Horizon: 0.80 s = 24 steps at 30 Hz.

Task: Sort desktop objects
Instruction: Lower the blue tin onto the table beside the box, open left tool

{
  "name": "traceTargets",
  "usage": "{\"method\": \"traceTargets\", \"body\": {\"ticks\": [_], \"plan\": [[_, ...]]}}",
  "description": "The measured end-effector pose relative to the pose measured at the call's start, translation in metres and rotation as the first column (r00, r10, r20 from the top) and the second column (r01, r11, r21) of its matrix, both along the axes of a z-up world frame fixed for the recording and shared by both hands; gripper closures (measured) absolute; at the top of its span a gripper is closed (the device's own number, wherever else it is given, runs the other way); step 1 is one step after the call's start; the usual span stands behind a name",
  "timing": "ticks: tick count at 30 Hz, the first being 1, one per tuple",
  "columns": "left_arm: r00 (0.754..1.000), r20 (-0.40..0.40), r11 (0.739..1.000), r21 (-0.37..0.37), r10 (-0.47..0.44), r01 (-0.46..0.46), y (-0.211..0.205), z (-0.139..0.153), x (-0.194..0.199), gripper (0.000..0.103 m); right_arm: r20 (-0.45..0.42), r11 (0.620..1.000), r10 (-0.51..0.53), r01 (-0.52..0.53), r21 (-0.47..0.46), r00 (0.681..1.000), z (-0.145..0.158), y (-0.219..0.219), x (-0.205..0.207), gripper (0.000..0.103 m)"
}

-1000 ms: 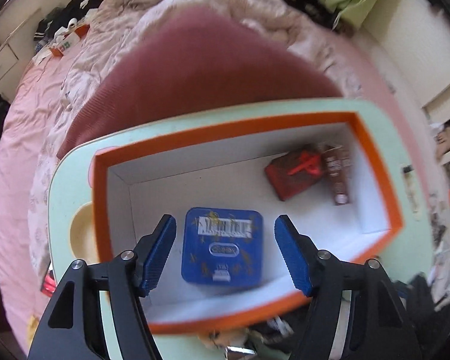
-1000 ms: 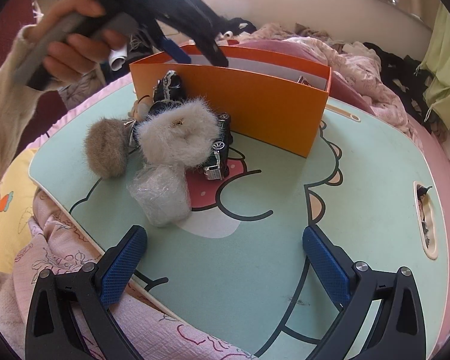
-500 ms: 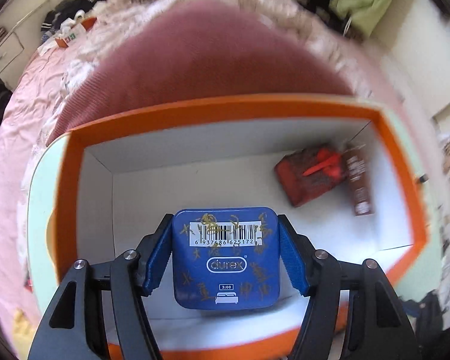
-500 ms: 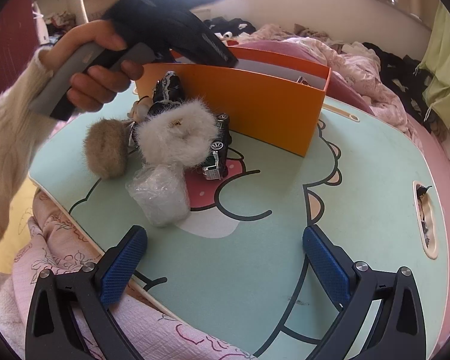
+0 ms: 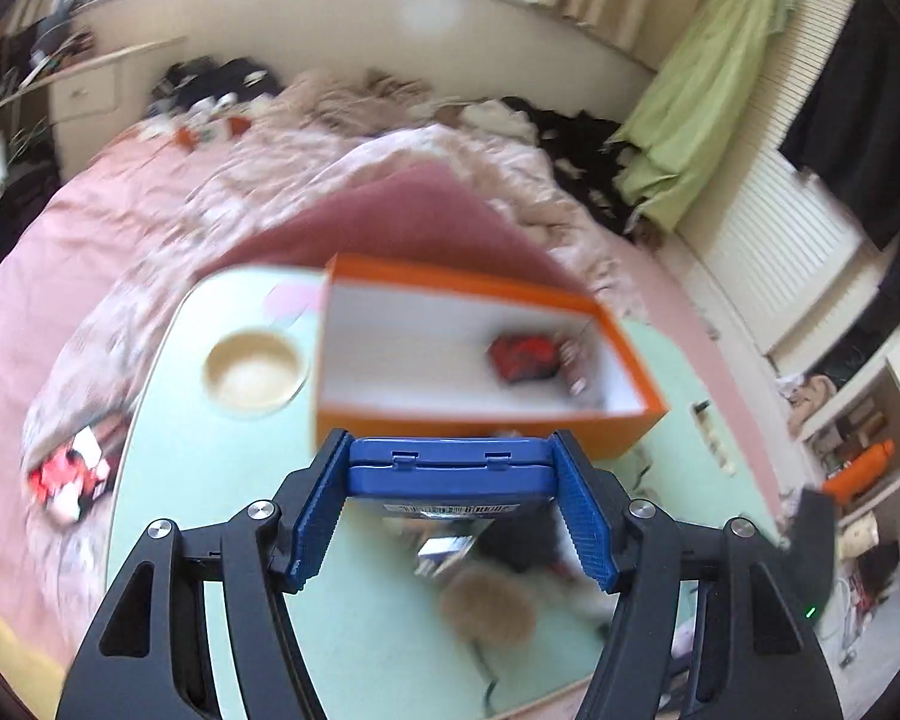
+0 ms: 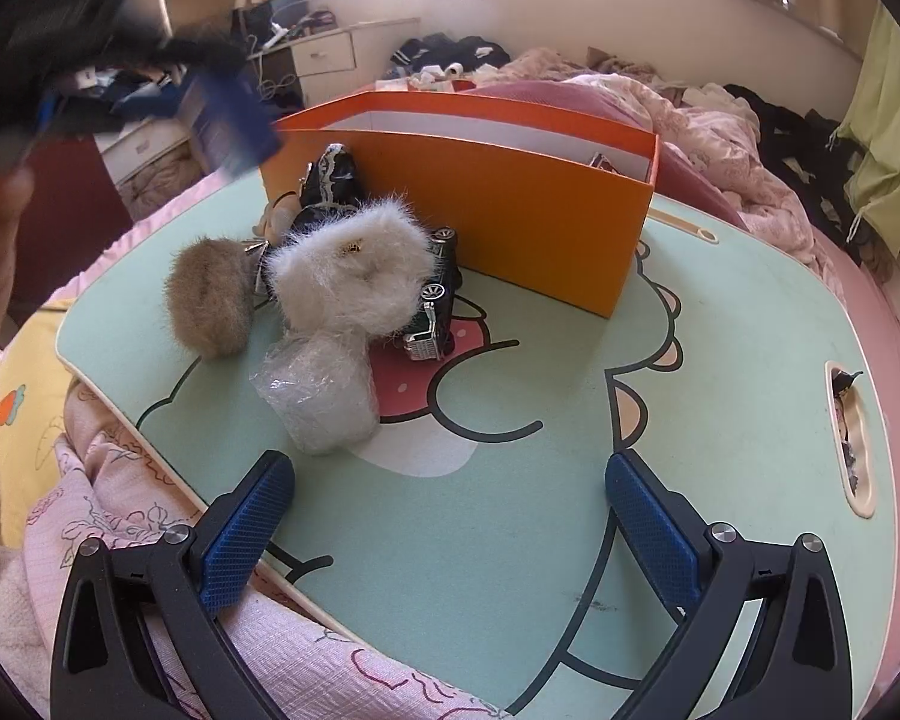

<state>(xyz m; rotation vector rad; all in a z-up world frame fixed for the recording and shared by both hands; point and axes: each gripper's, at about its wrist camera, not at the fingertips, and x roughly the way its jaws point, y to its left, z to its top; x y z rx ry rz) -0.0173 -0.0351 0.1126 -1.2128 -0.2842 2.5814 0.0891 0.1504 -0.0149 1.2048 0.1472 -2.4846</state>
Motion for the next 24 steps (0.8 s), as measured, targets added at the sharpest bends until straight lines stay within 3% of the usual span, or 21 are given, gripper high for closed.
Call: {"method": "traceTargets", "body": {"ticks": [4, 8, 12, 16, 21, 24], "plan": [[1.0, 0.024, 1.0, -0.021, 0.008, -0.008, -0.016, -0.045, -0.002, 0.037, 0.0, 1.0, 0.0, 0.0, 0.0, 1.0, 0.0, 0.0, 0.0, 0.0], [0.998, -0.031, 0.998, 0.009, 0.057, -0.056, -0.023, -0.06, -0.003, 0.037, 0.0, 1.0, 0.001, -0.001, -0.001, 1.0, 0.0, 0.001, 0.0, 0.0], [0.995, -0.094, 0.992, -0.116, 0.031, -0.042, -0.006, -0.066, 0.006, 0.035, 0.0, 1.0, 0.001, -0.001, -0.002, 1.0, 0.0, 0.001, -0.001, 0.0], [0.997, -0.072, 0.978, -0.205, 0.02, -0.035, 0.001, -0.089, 0.01, 0.032, 0.0, 1.0, 0.002, -0.002, -0.001, 1.0, 0.0, 0.001, 0.0, 0.0], [0.991, -0.1, 0.987, -0.122, 0.093, -0.105, -0.014, -0.098, 0.031, 0.03, 0.0, 1.0, 0.002, -0.002, -0.001, 1.0, 0.0, 0.001, -0.001, 0.0], [0.981, -0.138, 0.983, -0.108, 0.135, -0.151, -0.023, -0.106, 0.044, 0.023, 0.0, 1.0, 0.002, -0.002, -0.001, 1.0, 0.0, 0.001, -0.001, 0.0]]}}
